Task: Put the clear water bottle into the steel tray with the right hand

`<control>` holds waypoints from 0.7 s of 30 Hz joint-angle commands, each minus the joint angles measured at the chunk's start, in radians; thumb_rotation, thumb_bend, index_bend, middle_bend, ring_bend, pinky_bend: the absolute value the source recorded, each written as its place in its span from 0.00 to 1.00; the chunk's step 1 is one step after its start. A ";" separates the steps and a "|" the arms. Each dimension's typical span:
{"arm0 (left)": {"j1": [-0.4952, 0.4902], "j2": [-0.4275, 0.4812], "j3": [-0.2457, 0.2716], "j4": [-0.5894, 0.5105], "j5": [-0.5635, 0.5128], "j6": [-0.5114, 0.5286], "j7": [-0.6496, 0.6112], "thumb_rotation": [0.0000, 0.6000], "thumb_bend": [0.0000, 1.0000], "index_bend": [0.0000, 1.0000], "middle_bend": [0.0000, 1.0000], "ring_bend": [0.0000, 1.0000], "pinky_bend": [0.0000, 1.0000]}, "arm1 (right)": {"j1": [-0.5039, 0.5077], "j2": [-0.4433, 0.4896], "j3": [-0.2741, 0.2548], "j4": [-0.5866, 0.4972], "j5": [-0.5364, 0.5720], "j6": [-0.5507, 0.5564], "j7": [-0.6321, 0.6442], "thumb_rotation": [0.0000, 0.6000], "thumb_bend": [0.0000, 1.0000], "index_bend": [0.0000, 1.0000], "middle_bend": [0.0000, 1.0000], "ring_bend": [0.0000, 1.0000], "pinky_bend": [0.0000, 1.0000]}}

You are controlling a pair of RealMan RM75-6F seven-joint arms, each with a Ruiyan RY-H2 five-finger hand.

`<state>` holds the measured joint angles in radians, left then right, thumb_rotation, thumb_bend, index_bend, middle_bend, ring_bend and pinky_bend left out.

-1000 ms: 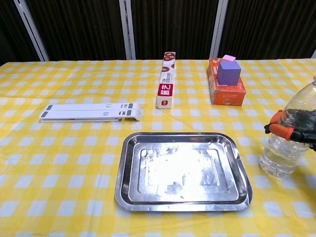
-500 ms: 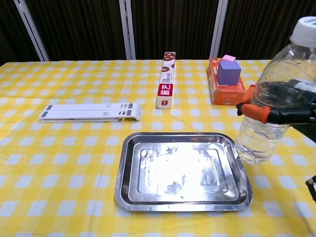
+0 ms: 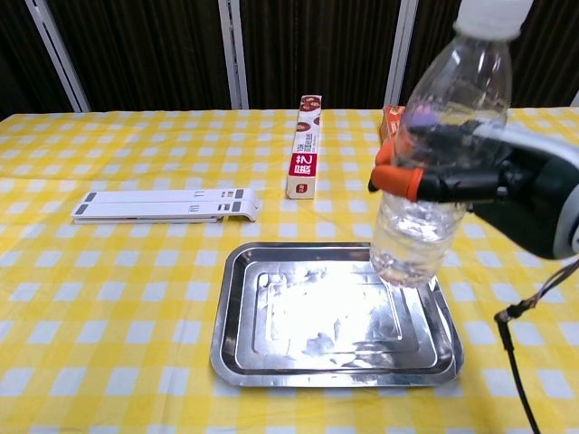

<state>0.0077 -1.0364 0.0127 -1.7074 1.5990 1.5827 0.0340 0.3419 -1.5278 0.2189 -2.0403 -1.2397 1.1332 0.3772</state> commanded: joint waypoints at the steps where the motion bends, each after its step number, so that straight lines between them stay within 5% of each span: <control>1: 0.000 0.000 0.000 0.000 0.000 -0.001 0.000 1.00 0.20 0.16 0.00 0.00 0.00 | 0.010 0.099 0.079 -0.105 0.003 0.035 -0.059 1.00 0.59 0.79 0.59 0.24 0.00; 7: 0.001 -0.001 0.000 -0.002 -0.002 0.001 0.005 1.00 0.20 0.16 0.00 0.00 0.00 | 0.009 0.296 0.228 -0.310 0.038 0.081 -0.122 1.00 0.59 0.79 0.59 0.24 0.00; 13: 0.003 -0.004 0.002 -0.007 0.003 0.004 0.016 1.00 0.20 0.16 0.00 0.00 0.00 | 0.038 0.440 0.367 -0.316 0.023 0.051 -0.036 1.00 0.59 0.79 0.59 0.24 0.00; 17: 0.008 0.000 0.003 -0.007 0.007 0.015 0.006 1.00 0.20 0.16 0.00 0.00 0.00 | 0.038 0.477 0.363 -0.316 0.018 0.026 0.006 1.00 0.59 0.79 0.59 0.24 0.00; 21: 0.011 0.004 0.002 -0.004 0.006 0.020 -0.008 1.00 0.20 0.16 0.00 0.00 0.00 | 0.025 0.455 0.264 -0.316 0.026 0.003 -0.010 1.00 0.59 0.79 0.59 0.24 0.00</control>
<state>0.0184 -1.0332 0.0150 -1.7119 1.6055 1.6025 0.0274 0.3736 -1.0580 0.5402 -2.3554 -1.2191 1.1508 0.3788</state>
